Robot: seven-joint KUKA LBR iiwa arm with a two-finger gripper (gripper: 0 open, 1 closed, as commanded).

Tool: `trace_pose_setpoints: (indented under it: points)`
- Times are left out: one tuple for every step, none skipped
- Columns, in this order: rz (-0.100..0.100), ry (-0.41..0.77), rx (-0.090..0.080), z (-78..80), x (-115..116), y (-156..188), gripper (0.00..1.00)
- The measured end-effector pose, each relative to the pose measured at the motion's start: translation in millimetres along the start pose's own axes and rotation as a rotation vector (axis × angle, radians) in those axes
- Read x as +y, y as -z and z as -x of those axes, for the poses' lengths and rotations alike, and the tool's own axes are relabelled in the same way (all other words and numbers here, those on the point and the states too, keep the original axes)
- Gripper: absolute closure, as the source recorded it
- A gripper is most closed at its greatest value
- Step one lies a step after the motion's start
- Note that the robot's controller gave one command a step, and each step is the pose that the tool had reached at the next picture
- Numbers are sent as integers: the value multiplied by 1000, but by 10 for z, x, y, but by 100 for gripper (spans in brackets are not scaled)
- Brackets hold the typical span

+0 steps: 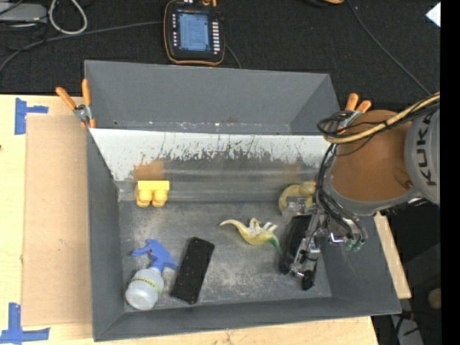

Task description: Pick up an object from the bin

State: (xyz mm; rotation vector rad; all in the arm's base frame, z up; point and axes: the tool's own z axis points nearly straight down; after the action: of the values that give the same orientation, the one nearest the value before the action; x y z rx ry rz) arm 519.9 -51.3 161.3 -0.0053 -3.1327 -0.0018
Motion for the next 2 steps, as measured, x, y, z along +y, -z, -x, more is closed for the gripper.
trace_pose_setpoints:
  points:
    - [-1,3,-7,18,3,33,0]
    - [-2,564,-8,467,-367,-900,0]
